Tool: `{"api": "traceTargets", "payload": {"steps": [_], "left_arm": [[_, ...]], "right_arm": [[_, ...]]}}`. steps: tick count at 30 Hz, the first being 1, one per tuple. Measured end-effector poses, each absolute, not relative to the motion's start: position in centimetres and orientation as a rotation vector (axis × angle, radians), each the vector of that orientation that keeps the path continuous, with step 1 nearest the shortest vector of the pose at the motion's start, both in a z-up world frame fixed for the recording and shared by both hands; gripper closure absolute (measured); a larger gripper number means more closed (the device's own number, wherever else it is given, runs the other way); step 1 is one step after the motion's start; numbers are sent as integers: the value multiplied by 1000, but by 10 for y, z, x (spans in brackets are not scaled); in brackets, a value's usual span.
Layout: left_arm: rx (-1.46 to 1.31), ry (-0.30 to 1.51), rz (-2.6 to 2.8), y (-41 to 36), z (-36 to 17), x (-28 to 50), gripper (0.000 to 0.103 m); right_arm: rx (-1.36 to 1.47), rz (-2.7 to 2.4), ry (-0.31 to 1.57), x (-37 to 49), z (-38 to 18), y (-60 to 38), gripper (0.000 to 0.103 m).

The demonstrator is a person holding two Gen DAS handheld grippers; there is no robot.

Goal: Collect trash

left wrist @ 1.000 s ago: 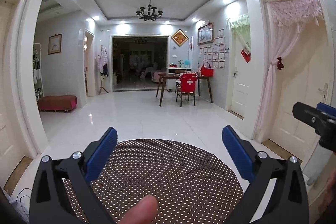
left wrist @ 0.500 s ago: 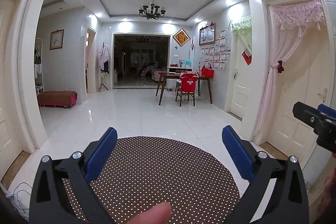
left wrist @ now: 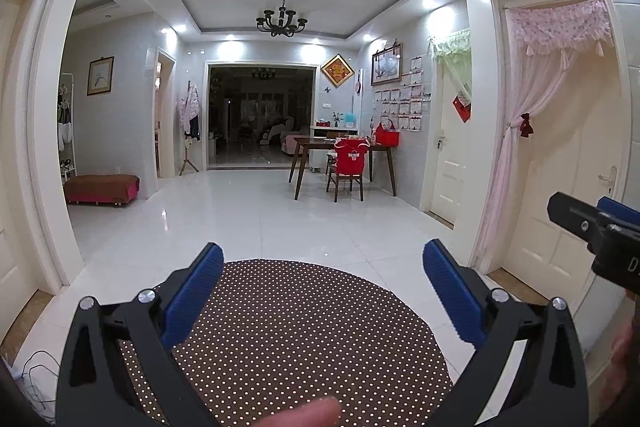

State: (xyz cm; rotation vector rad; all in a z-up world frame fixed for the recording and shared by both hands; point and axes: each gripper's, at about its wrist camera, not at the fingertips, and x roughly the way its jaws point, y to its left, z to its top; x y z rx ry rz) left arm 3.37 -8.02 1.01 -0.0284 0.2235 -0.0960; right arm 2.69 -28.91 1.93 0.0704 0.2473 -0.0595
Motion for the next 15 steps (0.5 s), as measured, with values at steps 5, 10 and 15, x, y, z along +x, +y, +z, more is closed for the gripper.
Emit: {"api": "traceTargets", "payload": {"steps": [5, 10, 15], "left_arm": [[-30, 214, -105, -81, 10, 33, 5], [-25, 217, -105, -83, 9, 34, 5], [-33, 225, -102, -81, 6, 36, 5]], "right_arm": [[75, -58, 253, 28, 19, -290, 6], [77, -54, 258, 29, 19, -291, 6], [79, -53, 260, 30, 19, -291, 6]]}}
